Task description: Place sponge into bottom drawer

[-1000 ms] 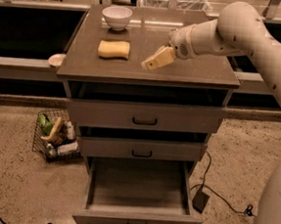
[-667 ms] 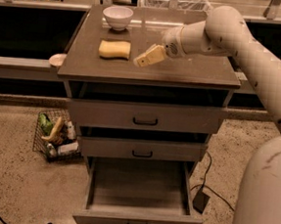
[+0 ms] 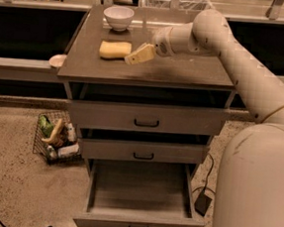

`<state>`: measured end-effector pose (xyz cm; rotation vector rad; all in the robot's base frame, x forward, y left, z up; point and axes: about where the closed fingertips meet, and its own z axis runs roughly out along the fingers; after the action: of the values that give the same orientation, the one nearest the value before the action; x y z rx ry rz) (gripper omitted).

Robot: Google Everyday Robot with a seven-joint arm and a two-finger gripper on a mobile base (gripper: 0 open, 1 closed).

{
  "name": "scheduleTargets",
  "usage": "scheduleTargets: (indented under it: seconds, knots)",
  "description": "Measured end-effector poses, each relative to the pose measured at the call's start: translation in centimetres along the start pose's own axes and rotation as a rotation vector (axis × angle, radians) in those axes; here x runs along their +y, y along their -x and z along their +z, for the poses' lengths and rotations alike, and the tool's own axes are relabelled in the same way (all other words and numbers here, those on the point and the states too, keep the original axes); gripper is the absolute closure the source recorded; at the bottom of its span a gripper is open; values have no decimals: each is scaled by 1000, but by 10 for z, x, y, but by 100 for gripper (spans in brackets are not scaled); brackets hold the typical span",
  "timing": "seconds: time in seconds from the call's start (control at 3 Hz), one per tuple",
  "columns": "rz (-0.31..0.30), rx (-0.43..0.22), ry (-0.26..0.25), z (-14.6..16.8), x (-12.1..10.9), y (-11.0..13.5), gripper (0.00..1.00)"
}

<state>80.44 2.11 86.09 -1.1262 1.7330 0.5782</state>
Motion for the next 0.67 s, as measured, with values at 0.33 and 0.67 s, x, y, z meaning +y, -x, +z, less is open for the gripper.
scheduleTargets:
  seconds: [0.33, 0.67]
  knots:
    - [-2, -11, 18, 18, 0, 2, 0]
    - [-6, -11, 38, 34, 1, 2, 0]
